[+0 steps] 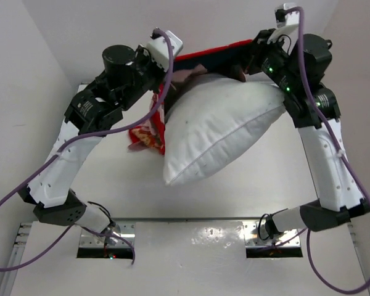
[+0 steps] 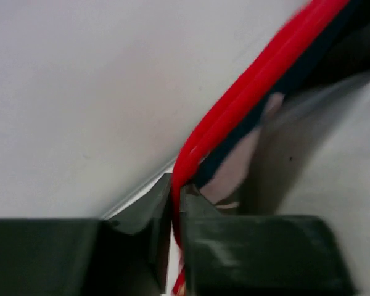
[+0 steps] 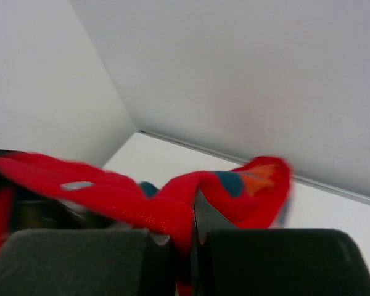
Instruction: Put the pillow into the pillowcase
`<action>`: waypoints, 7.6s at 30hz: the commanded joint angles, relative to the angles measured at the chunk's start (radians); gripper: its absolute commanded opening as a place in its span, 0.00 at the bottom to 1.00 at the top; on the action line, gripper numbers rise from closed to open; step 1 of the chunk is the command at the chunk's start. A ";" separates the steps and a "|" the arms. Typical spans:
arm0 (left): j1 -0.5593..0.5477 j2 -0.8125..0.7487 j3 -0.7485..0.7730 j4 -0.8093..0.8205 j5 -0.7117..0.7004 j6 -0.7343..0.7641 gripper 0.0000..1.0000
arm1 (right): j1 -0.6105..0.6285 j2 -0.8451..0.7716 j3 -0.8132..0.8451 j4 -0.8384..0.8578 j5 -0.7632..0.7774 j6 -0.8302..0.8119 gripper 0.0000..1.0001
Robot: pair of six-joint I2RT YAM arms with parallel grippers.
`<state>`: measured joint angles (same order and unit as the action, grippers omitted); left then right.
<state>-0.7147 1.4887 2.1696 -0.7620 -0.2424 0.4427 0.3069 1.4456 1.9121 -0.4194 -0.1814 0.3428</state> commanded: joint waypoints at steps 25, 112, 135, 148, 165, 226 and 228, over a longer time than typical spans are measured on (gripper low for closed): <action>0.075 -0.160 -0.692 0.026 0.134 -0.082 0.70 | 0.047 -0.096 -0.082 0.195 0.143 0.177 0.00; 0.136 0.283 0.164 -0.247 0.119 -0.155 0.00 | -0.176 0.308 0.579 -0.143 -0.429 0.558 0.00; 0.640 0.125 0.661 -0.121 0.523 -0.332 0.00 | -0.436 -0.109 -0.035 0.423 -0.412 0.860 0.00; 0.659 0.166 0.217 0.018 0.545 -0.407 0.00 | -0.272 0.076 0.014 -0.093 -0.262 0.600 0.00; 0.775 0.174 0.337 -0.009 0.644 -0.405 0.00 | -0.417 0.086 0.052 0.117 -0.490 0.785 0.00; 0.726 0.053 0.052 -0.031 1.224 -0.308 0.24 | -0.223 -0.148 -0.331 0.354 -0.268 0.704 0.00; 0.619 0.051 0.042 -0.082 1.171 -0.224 0.48 | -0.123 -0.067 -0.227 0.317 -0.185 0.668 0.00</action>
<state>0.0216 1.6089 2.1975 -0.7815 0.7376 0.1577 0.0658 1.3567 1.5349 -0.0834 -0.5079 1.1309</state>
